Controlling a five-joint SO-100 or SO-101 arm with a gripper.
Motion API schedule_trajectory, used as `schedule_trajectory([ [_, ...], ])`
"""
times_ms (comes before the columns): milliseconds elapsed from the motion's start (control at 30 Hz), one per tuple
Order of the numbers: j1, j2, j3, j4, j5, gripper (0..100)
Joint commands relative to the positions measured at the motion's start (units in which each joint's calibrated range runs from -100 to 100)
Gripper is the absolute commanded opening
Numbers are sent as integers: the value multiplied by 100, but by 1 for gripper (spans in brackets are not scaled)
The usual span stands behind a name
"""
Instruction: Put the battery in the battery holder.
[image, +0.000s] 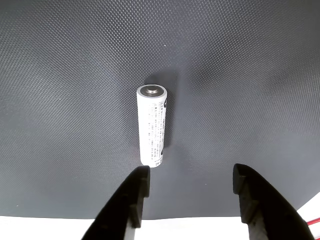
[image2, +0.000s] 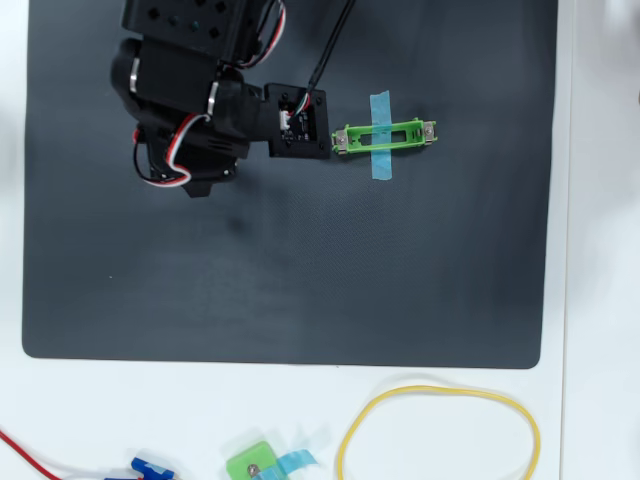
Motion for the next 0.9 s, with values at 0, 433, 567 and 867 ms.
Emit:
schedule_trajectory([
  [0,79,-17,-207,-20,-27,17],
  [433,99,188,-198,-2,-95,17],
  [567,120,299,-198,6,-69,17],
  [867,110,342,-163,24,-90,16],
])
